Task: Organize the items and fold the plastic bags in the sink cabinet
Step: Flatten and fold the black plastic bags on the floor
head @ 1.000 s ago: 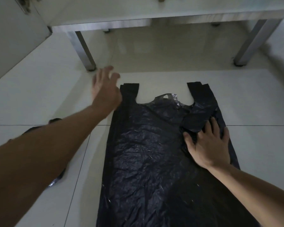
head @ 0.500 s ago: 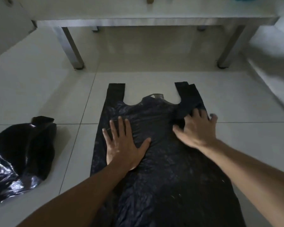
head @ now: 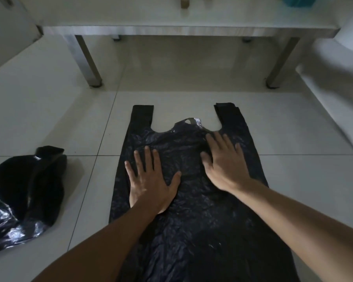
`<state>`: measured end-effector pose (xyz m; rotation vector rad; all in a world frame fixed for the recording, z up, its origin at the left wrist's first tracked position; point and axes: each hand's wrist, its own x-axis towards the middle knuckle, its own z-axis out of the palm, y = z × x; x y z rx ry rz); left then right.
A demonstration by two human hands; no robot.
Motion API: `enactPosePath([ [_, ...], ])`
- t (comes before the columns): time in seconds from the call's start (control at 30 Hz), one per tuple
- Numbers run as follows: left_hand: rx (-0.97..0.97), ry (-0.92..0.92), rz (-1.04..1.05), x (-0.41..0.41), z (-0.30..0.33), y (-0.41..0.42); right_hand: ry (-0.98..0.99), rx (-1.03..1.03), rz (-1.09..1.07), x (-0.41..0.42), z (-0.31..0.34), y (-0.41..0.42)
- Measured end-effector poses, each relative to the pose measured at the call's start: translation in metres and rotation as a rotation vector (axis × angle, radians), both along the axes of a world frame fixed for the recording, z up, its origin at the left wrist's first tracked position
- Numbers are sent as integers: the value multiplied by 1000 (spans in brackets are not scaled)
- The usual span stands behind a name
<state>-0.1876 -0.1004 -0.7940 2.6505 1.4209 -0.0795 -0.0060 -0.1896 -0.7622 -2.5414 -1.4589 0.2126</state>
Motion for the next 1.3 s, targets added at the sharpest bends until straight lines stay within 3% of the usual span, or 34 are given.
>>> enactPosePath([
  [0.1, -8, -1, 3, 1, -1, 1, -24, -177, -9, 25, -24, -23],
  [0.3, -66, -107, 59, 14, 20, 7, -96, -192, -80, 43, -31, -24],
  [0.4, 145, -117, -278, 36, 29, 6, -111, -195, -82, 44, -31, -25],
  [0.5, 55, 34, -551, 46, 18, 20, -119, -185, -86, 44, -33, -24],
  [0.57, -36, 87, -375, 37, 12, 54, -123, -182, -81, 44, -34, -24],
  [0.63, -73, 113, -31, 22, 17, 90, -117, -190, -81, 45, -34, -24],
  [0.7, -28, 82, 214, 9, 29, 108, -118, -186, -84, 45, -33, -24],
  [0.73, 29, 33, 226, 6, 35, 106, -123, -181, -83, 44, -33, -24],
  [0.8, 129, -96, 54, 1, 40, 80, -125, -177, -84, 45, -32, -24],
  [0.9, 89, -160, -192, -17, 34, 18, -121, -188, -81, 45, -31, -25],
  [1.03, -46, -76, -181, -39, 20, -21, -62, -258, -79, 48, -27, -21],
  [1.13, -33, -64, -205, -44, 19, -26, -14, -301, -90, 35, -12, -23],
  [1.23, -23, -55, -264, -46, 21, -40, -127, -135, 57, -22, -5, -49],
  [1.3, -22, -36, -303, -51, 17, -53, -91, -91, 208, -71, -9, -76],
])
